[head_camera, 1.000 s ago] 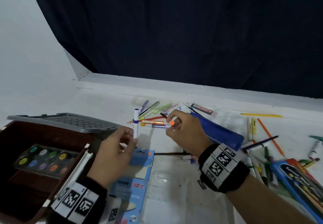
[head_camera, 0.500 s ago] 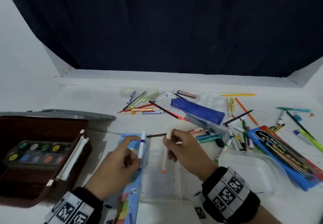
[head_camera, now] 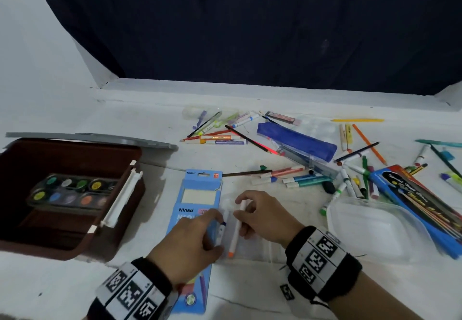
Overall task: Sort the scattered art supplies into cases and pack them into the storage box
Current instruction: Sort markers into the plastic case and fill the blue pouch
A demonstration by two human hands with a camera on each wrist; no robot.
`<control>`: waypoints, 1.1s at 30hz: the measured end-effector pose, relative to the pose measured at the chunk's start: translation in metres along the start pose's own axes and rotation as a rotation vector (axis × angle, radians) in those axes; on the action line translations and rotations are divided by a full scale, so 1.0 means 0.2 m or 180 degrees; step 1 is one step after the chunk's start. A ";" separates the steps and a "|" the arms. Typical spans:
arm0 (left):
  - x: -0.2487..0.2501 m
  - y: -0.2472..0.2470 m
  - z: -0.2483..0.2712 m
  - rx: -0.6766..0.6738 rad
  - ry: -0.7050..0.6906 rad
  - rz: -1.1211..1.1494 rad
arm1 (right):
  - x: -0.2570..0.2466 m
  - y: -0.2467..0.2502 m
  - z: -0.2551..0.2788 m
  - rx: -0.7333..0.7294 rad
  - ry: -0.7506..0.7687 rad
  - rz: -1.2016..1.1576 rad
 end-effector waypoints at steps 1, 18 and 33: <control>0.00 0.00 0.00 0.0009 0.0022 0.0036 | 0.00 0.00 0.00 -0.0014 -0.0006 0.0042; -0.01 0.03 -0.03 -0.0333 -0.0185 -0.0639 | -0.05 -0.05 0.05 0.0017 0.0209 0.1165; -0.04 0.03 -0.05 -0.0463 -0.0138 -0.0972 | -0.05 -0.08 0.07 0.0146 0.0416 0.1722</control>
Point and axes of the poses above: each hand's wrist, its own z-axis away from the middle knuckle, its own y-axis out of the back of the hand, x = y × z, the point moved 2 cm from there along -z, towards the middle knuckle, and after that the axes turned 11 degrees about -y, right-handed, at the moved point
